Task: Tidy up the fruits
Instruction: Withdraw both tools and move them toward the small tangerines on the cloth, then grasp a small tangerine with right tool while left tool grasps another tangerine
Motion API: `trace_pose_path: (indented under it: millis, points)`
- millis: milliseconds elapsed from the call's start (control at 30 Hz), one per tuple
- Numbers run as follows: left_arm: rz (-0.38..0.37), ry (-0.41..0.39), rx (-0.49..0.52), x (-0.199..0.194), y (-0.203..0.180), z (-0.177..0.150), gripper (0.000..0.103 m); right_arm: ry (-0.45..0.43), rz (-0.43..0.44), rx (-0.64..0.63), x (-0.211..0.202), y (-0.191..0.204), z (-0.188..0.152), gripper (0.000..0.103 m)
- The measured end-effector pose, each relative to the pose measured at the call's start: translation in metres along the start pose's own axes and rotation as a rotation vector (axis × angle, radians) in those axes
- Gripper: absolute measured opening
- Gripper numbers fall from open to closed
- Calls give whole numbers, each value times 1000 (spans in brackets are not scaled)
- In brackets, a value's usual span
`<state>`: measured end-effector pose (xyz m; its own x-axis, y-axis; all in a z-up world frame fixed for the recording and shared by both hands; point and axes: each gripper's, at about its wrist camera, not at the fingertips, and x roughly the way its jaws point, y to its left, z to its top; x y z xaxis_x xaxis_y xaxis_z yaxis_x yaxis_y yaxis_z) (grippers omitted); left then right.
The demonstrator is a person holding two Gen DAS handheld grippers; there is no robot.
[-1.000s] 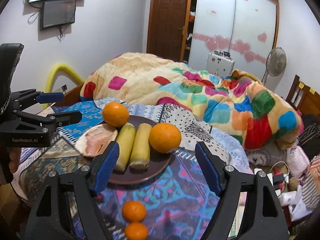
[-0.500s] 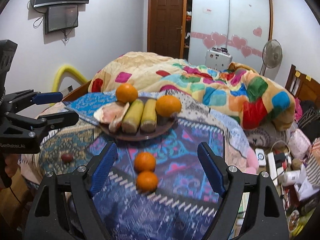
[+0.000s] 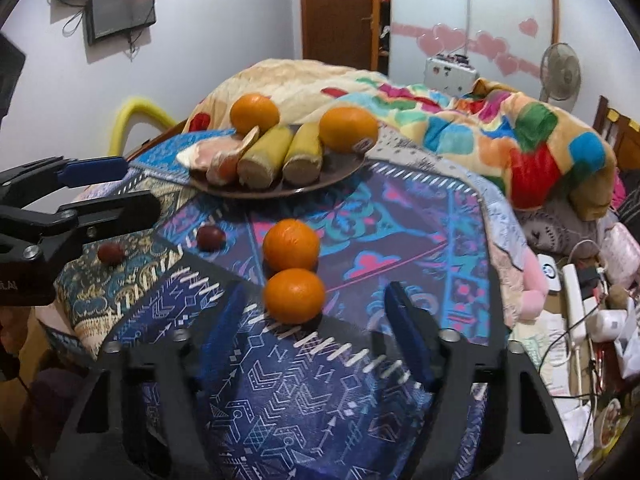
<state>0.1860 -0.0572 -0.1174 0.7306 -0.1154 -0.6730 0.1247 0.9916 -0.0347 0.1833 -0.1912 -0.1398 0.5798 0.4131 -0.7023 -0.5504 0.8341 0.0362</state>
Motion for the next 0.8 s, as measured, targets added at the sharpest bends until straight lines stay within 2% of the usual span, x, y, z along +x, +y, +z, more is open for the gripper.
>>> trace_pose_path:
  millis: [33, 100, 200, 300, 467, 667, 800]
  points:
    - [1, 1, 1, 2, 0, -1, 80, 6, 11, 0, 2, 0, 0, 52]
    - [3, 6, 7, 7, -2, -3, 80, 18, 28, -2, 5, 1, -1, 37]
    - [-2, 24, 34, 14, -9, -2, 80, 19, 52, -7, 3, 2, -3, 32]
    - [-14, 25, 44, 19, -14, 0, 80, 9, 38, -6, -3, -2, -3, 32]
    - [-81, 55, 25, 34, -23, 6, 79, -16, -9, 18, -17, -21, -1, 32]
    - [-106, 73, 63, 51, -43, 10, 73, -31, -44, 61, -28, -43, 0, 32]
    - [-119, 94, 82, 63, -52, 11, 61, -32, -55, 71, -28, -49, 0, 32]
